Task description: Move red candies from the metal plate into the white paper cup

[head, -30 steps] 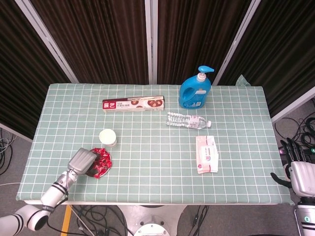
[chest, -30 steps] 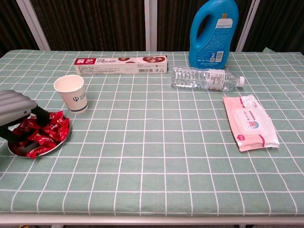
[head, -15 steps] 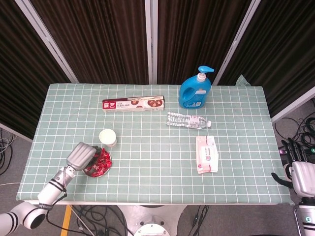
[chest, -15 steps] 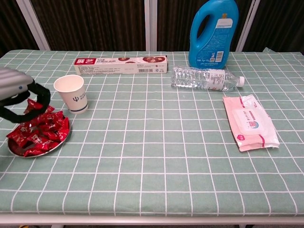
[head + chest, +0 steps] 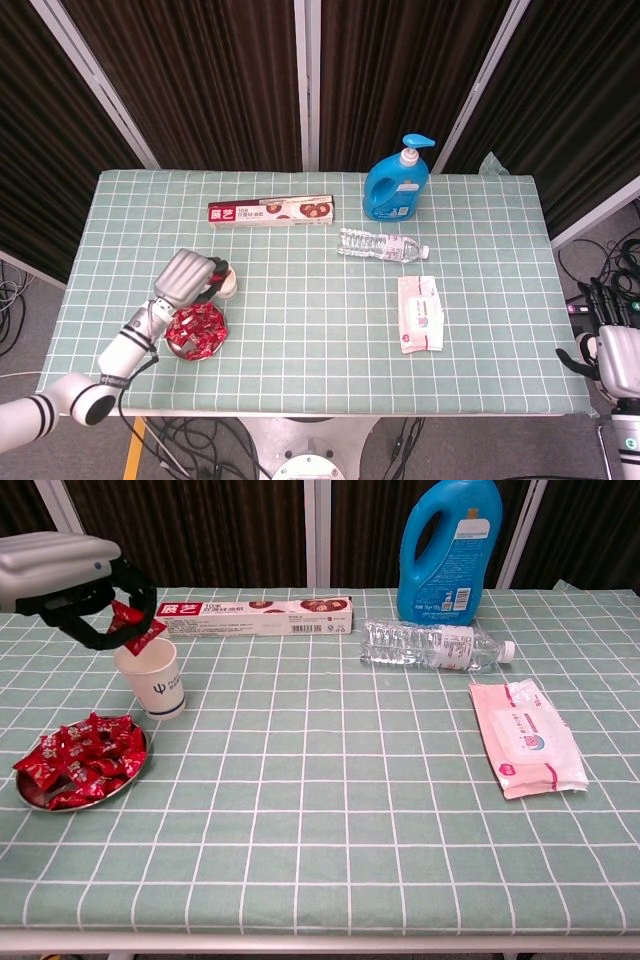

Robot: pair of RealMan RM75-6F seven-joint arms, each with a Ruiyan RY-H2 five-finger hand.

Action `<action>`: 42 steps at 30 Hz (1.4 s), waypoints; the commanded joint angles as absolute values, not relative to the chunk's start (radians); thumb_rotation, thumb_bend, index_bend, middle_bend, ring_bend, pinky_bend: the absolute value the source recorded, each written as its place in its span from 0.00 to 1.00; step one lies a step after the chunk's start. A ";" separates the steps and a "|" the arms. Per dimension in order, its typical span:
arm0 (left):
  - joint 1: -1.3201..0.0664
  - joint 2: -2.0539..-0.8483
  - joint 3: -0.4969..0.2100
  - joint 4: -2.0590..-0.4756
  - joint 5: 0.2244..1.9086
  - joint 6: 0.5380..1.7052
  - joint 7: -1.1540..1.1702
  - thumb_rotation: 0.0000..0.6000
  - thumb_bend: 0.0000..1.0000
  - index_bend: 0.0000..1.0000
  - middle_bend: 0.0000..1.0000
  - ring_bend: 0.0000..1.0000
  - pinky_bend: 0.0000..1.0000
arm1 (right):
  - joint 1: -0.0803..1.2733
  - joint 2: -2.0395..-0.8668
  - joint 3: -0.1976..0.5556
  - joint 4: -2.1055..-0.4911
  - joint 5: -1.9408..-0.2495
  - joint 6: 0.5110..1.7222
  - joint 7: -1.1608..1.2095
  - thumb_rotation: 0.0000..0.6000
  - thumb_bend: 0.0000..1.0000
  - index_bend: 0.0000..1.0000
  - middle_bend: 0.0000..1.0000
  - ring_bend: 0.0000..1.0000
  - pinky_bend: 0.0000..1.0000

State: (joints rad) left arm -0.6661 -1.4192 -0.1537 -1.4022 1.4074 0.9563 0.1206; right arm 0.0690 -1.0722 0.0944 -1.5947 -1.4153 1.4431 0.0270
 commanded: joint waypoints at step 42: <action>-0.474 -1.385 -0.022 -1.461 1.436 1.250 0.126 1.00 0.33 0.36 0.41 0.83 1.00 | 0.079 -1.073 0.096 -1.600 -1.415 1.430 0.016 1.00 0.07 0.00 0.00 0.00 0.26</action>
